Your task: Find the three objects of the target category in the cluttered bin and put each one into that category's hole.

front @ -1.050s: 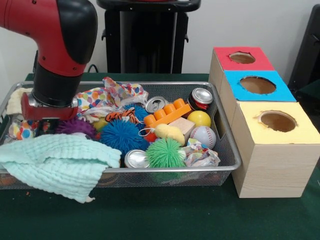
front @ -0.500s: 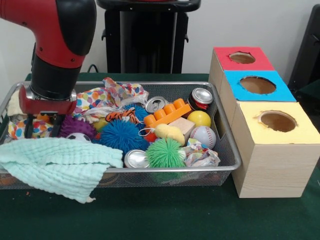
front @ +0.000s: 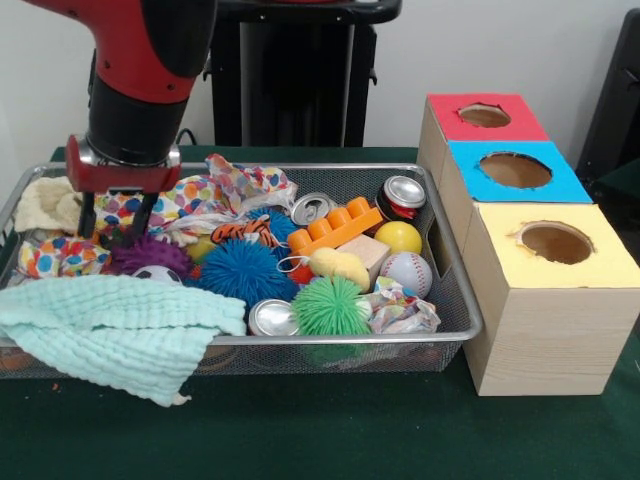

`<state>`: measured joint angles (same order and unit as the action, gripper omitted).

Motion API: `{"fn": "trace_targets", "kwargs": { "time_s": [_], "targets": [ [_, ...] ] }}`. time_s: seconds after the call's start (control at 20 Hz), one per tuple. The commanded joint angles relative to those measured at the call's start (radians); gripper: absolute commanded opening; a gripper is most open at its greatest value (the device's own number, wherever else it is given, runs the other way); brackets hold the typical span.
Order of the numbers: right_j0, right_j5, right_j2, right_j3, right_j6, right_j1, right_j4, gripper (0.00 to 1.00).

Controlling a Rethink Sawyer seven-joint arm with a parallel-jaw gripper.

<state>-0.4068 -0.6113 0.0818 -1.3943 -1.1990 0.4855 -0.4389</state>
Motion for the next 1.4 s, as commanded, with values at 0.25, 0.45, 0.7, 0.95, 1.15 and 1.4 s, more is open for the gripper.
{"fn": "trace_targets", "kwargs": {
  "time_s": [0.25, 0.45, 0.7, 0.95, 1.15, 1.4],
  "targets": [
    [0.027, -0.116, -0.062, -0.110, -0.028, 0.102, 0.008, 1.00],
    [0.015, -0.007, -0.118, -0.084, 0.032, 0.088, -0.039, 1.00],
    [0.017, 0.079, -0.168, -0.065, 0.098, 0.091, -0.096, 1.00],
    [0.035, 0.124, -0.186, -0.049, 0.090, 0.086, -0.143, 1.00],
    [0.056, 0.139, -0.179, -0.053, 0.059, 0.093, -0.169, 1.00],
    [0.082, 0.151, -0.166, -0.052, 0.024, 0.092, -0.195, 1.00]
  ]
}}
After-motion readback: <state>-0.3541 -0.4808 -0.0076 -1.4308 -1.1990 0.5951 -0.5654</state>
